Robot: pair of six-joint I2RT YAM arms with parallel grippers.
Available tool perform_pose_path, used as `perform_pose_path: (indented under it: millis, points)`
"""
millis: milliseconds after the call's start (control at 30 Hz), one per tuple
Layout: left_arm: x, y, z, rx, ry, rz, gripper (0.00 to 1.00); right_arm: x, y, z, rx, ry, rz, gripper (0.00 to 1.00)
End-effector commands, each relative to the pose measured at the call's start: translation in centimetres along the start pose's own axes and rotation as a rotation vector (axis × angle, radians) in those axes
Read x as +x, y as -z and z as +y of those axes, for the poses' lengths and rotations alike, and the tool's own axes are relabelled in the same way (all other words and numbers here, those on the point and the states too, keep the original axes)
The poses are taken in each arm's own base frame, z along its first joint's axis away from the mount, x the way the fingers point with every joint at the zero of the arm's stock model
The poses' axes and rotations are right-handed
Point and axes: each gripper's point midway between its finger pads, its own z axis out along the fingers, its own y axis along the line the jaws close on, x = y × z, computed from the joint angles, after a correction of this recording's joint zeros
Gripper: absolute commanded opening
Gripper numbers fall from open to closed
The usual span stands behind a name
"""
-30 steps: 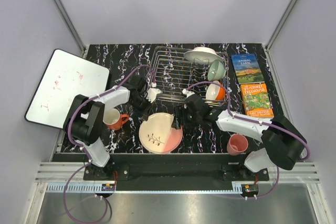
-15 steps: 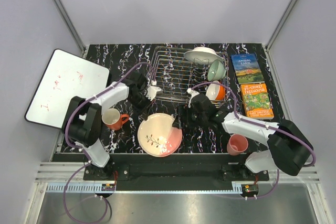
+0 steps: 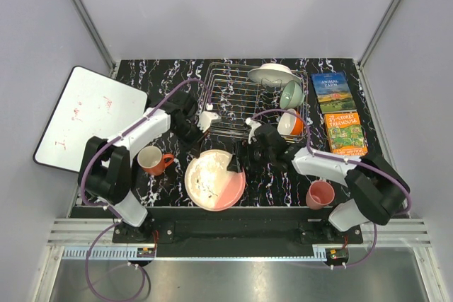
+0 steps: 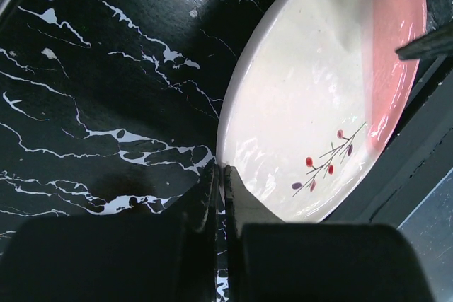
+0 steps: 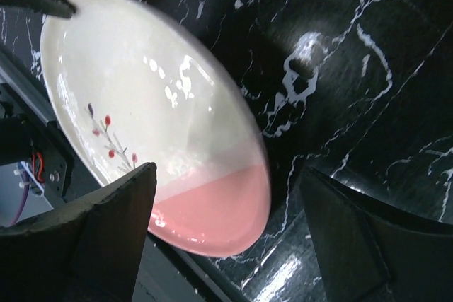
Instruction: Load the mixed dishes into the dish rack
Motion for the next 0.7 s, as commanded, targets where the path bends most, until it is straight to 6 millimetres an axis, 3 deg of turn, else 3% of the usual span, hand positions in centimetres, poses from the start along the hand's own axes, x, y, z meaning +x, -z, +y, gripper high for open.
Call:
perform_pose_path:
  millis: [0, 200, 333, 667]
  points:
    - [-1.1, 1.3, -1.5, 0.042, -0.072, -0.058, 0.00, -4.0, -0.6, 1.2, -0.057, 0.053, -0.081, 0.89]
    - [-1.0, 1.2, -1.5, 0.047, -0.075, -0.054, 0.00, -3.9, -2.1, 1.8, -0.111, 0.066, -0.031, 0.88]
    - [-1.4, 1.2, -1.5, 0.051, -0.071, -0.060, 0.00, -3.1, -2.9, 2.9, -0.190, 0.079, 0.033, 0.82]
    - [-2.2, 1.4, -1.8, 0.055, -0.082, -0.083, 0.00, -1.4, -1.1, 5.2, -0.344, 0.095, 0.096, 0.68]
